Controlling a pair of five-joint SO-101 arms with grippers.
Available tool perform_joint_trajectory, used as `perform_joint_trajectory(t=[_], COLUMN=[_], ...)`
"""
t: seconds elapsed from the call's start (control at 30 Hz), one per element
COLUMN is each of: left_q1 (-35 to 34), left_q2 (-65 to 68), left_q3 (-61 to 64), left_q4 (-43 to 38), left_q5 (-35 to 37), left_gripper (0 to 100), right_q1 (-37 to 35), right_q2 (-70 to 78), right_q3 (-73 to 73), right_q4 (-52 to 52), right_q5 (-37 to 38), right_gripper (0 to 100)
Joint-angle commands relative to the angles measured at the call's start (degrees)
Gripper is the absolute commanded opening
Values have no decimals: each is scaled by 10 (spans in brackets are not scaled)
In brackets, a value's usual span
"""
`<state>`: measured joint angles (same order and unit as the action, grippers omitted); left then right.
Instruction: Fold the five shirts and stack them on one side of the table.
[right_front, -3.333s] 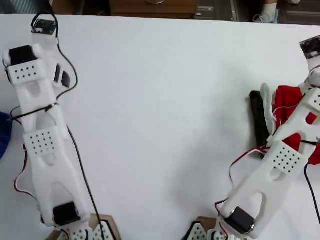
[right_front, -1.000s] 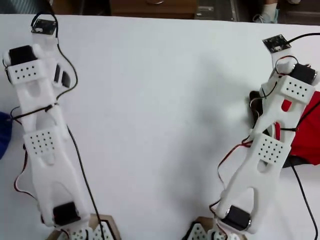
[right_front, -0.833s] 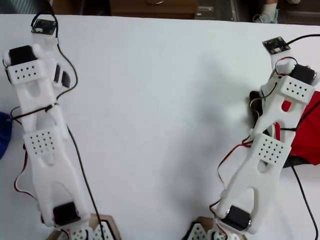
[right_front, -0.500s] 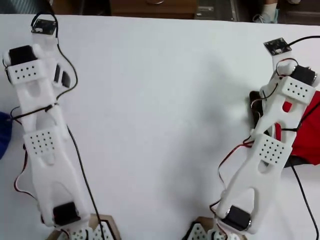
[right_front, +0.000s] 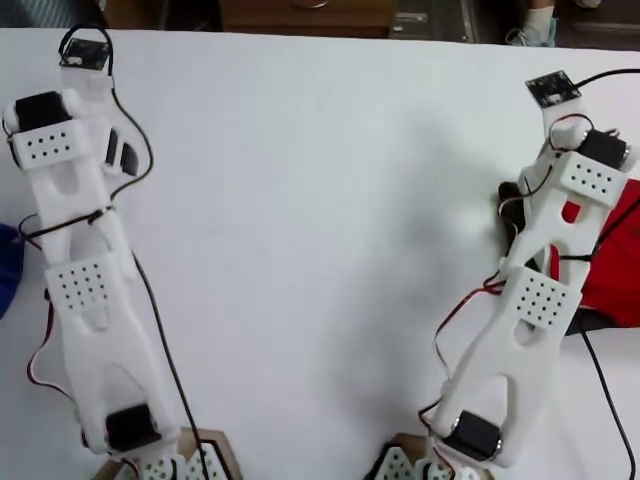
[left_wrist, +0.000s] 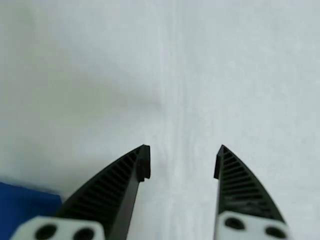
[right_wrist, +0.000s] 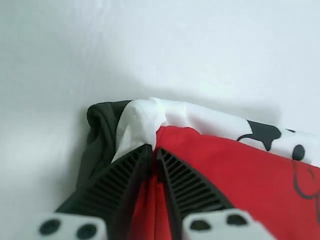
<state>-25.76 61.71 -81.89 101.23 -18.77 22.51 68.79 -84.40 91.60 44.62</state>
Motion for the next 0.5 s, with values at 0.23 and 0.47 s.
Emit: perform_joint_trajectory(t=[0.23, 0.47], left_q1=[-5, -5], left_q2=[-47, -47], left_q3=[-22, -22], left_q4=[8, 8], left_q5=[-6, -5], left_gripper=[229, 229], right_q1=[-47, -48], right_q2=[-50, -49], right_q3=[-3, -61], right_q4=[-6, -7], right_q5=[-4, -3], right_gripper=[20, 20])
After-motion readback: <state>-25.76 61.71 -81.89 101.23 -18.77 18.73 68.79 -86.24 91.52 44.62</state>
